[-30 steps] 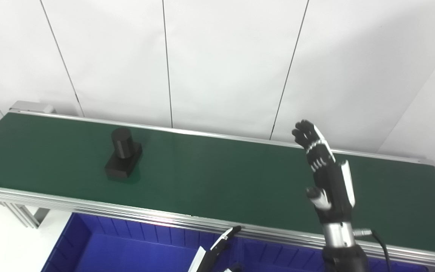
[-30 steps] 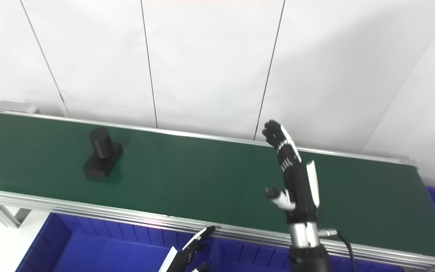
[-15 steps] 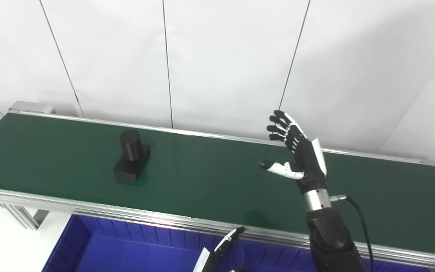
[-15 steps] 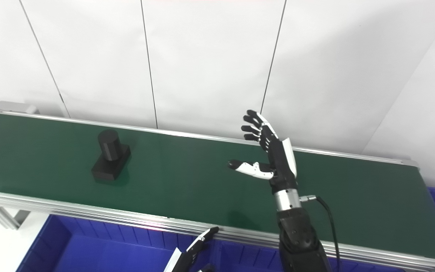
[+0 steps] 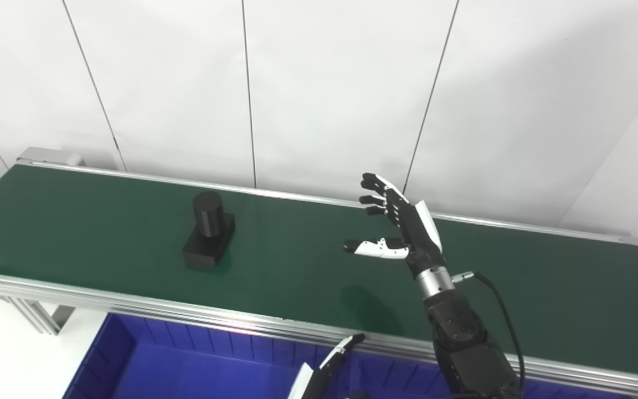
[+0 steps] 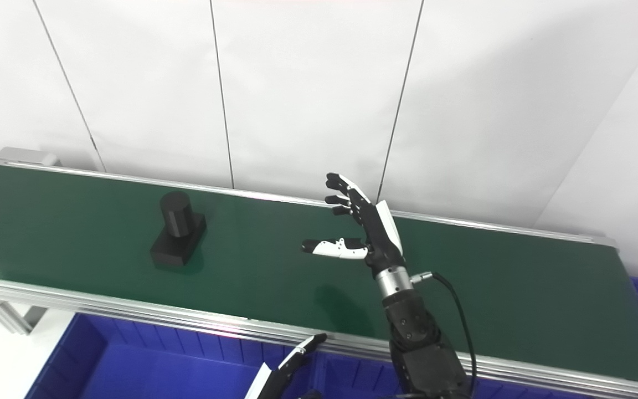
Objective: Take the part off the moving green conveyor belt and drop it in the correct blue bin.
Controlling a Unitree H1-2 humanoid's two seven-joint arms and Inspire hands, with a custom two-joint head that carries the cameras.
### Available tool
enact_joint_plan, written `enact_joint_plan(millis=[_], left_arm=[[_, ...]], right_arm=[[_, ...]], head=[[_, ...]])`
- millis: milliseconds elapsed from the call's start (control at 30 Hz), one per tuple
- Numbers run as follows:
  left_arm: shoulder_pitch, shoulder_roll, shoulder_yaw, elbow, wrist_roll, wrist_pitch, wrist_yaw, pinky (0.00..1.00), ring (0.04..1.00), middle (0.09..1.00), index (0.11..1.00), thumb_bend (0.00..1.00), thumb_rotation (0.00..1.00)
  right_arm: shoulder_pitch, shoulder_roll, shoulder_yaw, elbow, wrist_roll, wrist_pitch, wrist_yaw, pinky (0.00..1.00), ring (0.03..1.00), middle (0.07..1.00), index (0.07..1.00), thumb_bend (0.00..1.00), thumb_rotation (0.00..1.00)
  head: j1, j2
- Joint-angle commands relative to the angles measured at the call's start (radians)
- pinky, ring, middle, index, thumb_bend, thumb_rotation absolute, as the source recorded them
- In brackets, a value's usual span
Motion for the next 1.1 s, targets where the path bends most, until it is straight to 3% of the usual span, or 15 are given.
enact_joint_plan(millis=[0,667,1067], left_arm=[[-0.013,-0.034,-0.022,-0.027,0.012,-0.030,0.014,0.89,0.941,0.943,0.899,0.81,0.94],[0.012,-0.014,-0.021,-0.065,0.007,-0.030,-0.008,0.91,0.945,0.945,0.901,0.79,0.94],[0.036,0.006,-0.020,-0.096,0.000,-0.030,-0.021,0.92,0.951,0.950,0.907,0.77,0.94]], right_arm=[[-0.051,0.009,0.000,-0.014,0.001,-0.031,-0.011,0.70,0.777,0.870,0.880,1.00,0.40],[-0.009,-0.006,-0.015,-0.052,0.002,-0.030,-0.001,0.72,0.790,0.882,0.883,1.00,0.39],[0.009,-0.026,-0.033,0.009,0.008,-0.031,-0.025,0.73,0.806,0.899,0.905,0.97,0.40]], head=[[0.000,0.002],[-0.021,0.017],[-0.050,0.016]])
